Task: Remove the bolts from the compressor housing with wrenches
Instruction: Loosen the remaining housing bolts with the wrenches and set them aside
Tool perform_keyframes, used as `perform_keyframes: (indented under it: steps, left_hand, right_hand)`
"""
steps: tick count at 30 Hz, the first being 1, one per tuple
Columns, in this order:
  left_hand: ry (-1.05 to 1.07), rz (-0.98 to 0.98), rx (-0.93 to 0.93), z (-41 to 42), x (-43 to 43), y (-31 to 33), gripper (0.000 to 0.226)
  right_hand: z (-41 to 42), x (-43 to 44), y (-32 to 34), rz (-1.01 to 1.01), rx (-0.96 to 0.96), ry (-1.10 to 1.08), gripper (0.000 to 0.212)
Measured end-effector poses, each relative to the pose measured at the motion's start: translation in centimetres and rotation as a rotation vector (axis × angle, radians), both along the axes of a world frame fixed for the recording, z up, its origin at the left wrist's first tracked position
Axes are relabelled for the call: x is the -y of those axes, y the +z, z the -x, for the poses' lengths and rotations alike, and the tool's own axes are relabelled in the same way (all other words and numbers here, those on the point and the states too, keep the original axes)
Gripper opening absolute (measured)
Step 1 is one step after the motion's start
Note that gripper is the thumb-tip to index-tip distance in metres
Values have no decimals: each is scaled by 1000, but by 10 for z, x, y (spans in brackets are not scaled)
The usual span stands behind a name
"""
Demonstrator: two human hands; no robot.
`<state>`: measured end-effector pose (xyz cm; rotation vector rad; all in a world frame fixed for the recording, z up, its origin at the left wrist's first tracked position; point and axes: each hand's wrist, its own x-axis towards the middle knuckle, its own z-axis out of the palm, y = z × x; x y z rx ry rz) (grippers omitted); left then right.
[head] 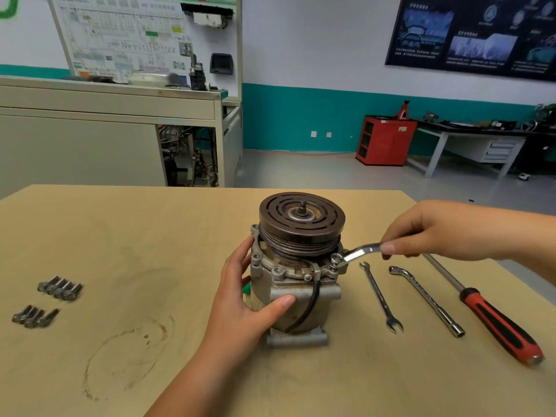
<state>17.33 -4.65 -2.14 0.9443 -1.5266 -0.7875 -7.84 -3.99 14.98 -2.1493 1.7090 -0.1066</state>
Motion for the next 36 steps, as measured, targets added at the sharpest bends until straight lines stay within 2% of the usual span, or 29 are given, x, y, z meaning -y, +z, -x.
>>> perform_keyframes:
  steps: [3, 5, 9, 11, 15, 18, 22, 27, 36]
  left_hand:
    - [-1, 2, 1, 0, 0, 0, 82]
    - [-3, 2, -4, 0, 0, -1, 83]
    - [-3, 3, -5, 0, 1, -1, 82]
    - [-2, 3, -2, 0, 0, -1, 82]
    - [6, 7, 3, 0, 0, 0, 82]
    - [5, 15, 1, 1, 2, -2, 83]
    - [-3, 21, -1, 0, 3, -4, 87]
    - [8, 20, 12, -1, 3, -5, 87]
    - [13, 25, 5, 1, 2, -4, 84]
  right_hand:
    - [9, -8, 0, -77, 12, -7, 24]
    - [10, -13, -4, -147, 83, -4, 24]
    - [-3, -26, -15, -455, 447, -47, 28]
    - [-20, -36, -23, -544, 623, -99, 34]
    - [-46, -51, -29, -620, 1072, -295, 26]
    - [-54, -54, -27, -601, 1213, -363, 23]
    - [-56, -56, -28, -558, 1280, -378, 24]
    - [-58, -60, -25, -539, 1264, -377, 28]
    - [-51, -52, -25, -624, 1063, -281, 34]
